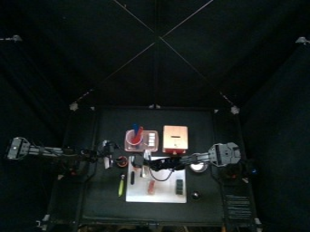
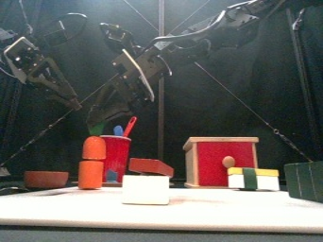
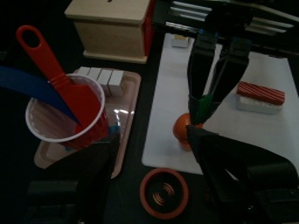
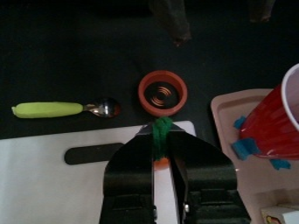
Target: Put carrot together
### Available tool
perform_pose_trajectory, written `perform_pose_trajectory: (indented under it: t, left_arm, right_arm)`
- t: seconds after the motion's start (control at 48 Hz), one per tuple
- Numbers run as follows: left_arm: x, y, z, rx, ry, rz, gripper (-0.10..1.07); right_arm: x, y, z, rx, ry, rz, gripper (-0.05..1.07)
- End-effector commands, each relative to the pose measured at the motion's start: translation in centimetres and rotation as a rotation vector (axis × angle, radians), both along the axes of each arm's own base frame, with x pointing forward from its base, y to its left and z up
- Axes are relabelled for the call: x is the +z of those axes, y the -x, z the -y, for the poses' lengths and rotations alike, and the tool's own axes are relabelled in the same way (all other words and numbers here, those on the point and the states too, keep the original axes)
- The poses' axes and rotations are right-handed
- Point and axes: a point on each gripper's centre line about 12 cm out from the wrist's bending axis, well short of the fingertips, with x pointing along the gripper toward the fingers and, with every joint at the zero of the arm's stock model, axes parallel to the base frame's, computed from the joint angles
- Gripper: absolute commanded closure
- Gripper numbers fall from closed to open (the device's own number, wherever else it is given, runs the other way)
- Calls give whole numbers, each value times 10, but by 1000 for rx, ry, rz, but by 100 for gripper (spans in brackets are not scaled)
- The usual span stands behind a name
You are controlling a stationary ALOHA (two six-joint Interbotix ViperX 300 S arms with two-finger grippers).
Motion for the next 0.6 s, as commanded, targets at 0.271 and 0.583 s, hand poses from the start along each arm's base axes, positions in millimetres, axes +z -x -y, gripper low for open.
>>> perform_pose_trajectory:
  t: [0.271, 0.583]
  left_arm:
    - [2, -1, -1, 6, -1, 3, 3]
    - [1, 0, -2, 15, -5, -3, 3]
  right_arm:
    - [6, -3, -7, -7, -37, 18, 62]
    - [8, -2, -6, -38, -39, 8, 62]
